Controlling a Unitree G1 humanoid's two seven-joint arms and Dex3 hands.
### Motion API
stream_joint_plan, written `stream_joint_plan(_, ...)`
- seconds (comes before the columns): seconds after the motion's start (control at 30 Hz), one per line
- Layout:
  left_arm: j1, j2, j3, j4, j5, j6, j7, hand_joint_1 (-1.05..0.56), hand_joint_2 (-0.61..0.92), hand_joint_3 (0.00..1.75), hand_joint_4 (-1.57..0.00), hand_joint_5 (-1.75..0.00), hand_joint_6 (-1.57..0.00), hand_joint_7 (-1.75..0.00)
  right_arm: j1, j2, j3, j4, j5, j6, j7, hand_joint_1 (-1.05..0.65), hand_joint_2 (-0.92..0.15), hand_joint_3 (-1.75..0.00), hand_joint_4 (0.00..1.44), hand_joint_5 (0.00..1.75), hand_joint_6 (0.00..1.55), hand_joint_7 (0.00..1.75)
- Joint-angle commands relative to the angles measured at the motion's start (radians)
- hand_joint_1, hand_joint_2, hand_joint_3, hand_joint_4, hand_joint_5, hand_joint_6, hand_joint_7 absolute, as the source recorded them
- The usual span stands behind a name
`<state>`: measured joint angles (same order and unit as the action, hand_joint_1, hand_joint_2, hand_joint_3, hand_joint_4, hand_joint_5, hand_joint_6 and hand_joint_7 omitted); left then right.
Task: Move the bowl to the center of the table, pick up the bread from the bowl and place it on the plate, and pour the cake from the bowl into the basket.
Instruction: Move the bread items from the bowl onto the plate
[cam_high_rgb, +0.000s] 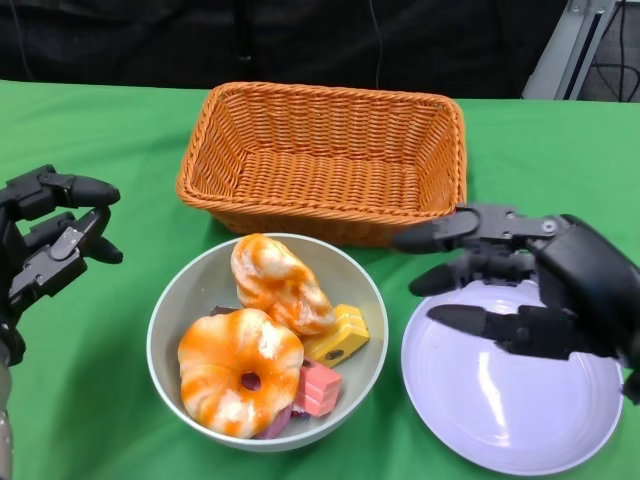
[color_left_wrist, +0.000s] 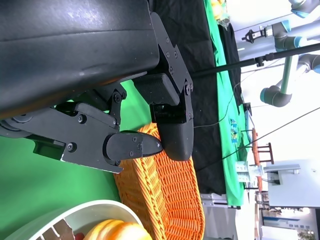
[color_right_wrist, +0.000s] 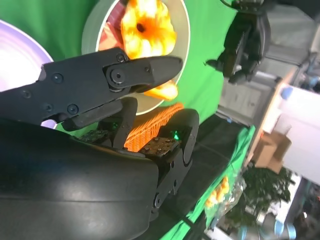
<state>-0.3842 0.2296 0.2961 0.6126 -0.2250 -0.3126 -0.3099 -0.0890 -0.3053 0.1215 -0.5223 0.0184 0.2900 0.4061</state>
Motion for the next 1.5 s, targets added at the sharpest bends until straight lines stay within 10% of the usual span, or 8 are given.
stream_joint_plan(0.03,-0.019,0.024,0.009,0.021,-0.01,-0.023,-0.01,-0.12,0.85,0.48,-0.81,-1.45,-0.85,-1.07,-0.015,-0.015,0.011,-0.048,-0.026,0.05,-0.013,-0.67,-0.92,-0.1,0.55,0.32,0.54,0.12)
stream_joint_plan(0.37,-0.027,0.034,0.004,0.058,-0.005,-0.039,-0.038,-0.11,0.82,0.51,-0.82,-1.43,-0.84,-1.06,-0.245,0.032,0.343,-0.03,-0.508,0.248,-0.068,-0.78,-0.92,-0.18,0.6,0.19,0.48,0.02)
stream_joint_plan(0.57,-0.028,0.033,-0.003,0.072,0.002,-0.057,-0.037,-0.11,0.81,0.52,-0.81,-1.44,-0.84,-1.06,-0.334,0.102,0.423,0.102,-0.622,0.292,-0.067,-0.82,-0.92,-0.19,0.64,0.17,0.47,0.01)
stream_joint_plan(1.5,-0.031,0.031,-0.016,0.091,0.031,-0.08,-0.005,-0.12,0.79,0.56,-0.79,-1.46,-0.82,-1.07,-0.462,0.287,0.485,0.463,-0.689,0.277,-0.063,-0.88,-0.92,-0.25,0.67,0.11,0.46,0.01)
